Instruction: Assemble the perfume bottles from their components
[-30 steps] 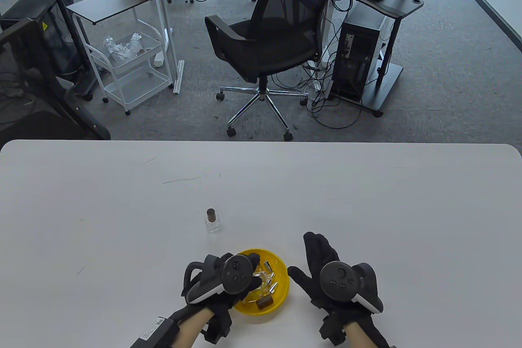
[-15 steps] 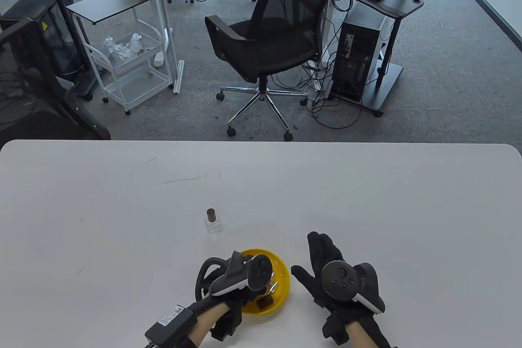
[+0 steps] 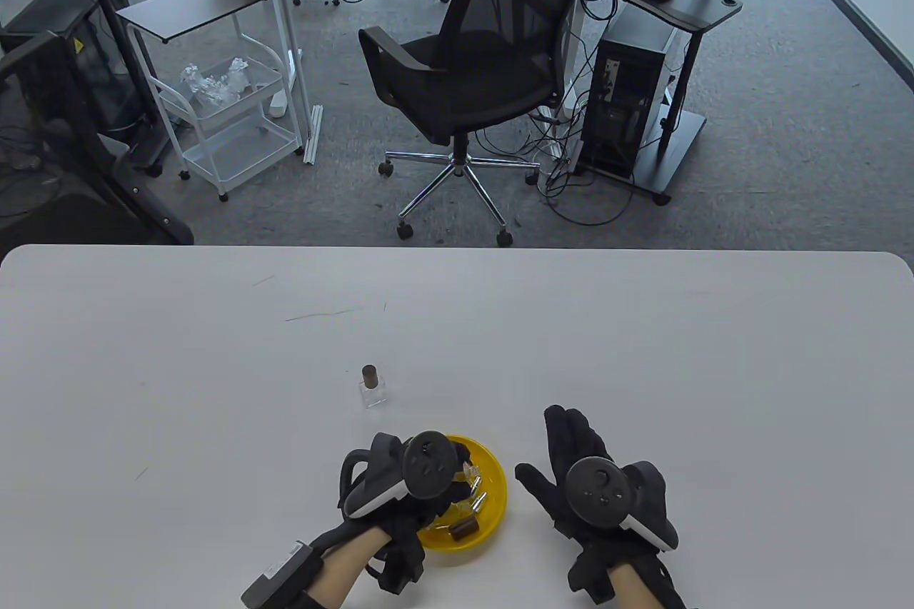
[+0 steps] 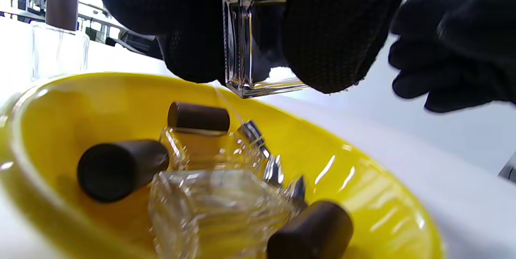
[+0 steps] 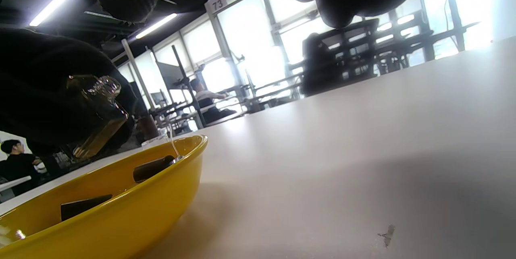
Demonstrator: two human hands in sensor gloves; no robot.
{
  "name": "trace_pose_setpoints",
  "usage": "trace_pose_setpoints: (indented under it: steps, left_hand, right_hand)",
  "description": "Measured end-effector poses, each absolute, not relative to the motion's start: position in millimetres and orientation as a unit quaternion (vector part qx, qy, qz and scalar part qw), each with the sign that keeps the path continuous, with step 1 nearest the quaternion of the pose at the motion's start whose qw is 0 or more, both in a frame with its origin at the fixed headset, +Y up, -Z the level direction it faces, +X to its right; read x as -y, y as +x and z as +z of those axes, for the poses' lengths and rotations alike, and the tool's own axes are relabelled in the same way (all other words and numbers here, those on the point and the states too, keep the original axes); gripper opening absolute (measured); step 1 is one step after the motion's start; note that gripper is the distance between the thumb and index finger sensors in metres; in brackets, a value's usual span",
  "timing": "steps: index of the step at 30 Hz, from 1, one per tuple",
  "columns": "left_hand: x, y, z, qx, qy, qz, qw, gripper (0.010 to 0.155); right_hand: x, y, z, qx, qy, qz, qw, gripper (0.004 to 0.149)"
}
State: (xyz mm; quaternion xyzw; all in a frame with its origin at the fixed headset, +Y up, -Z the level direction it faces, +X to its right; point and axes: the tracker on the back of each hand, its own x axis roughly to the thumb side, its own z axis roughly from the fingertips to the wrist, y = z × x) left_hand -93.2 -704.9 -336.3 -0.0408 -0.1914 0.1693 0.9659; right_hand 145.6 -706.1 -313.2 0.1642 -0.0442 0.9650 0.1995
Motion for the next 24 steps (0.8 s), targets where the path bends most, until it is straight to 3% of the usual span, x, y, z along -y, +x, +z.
trace_pose_setpoints:
  steps: [12, 19, 24]
  left_hand:
    - [689.5, -142.9, -320.3, 0.161, 0.059, 0.321, 0.931, 0.052]
    - [719.2, -165.5, -318.4, 0.129, 0.072, 0.423, 0.894, 0.052]
    - [729.8, -171.1, -314.6, 0.129, 0.055, 0.412, 0.900, 0.053]
  right_hand:
    - [710.9, 144.6, -314.2, 0.031, 0.161, 0.969, 0.186, 0.080]
    - [712.5, 141.6, -314.4, 0.024, 0.163, 0.968, 0.188, 0.080]
    - [713.2, 135.2, -315.4, 0.018, 0.169, 0.966, 0.193, 0.079]
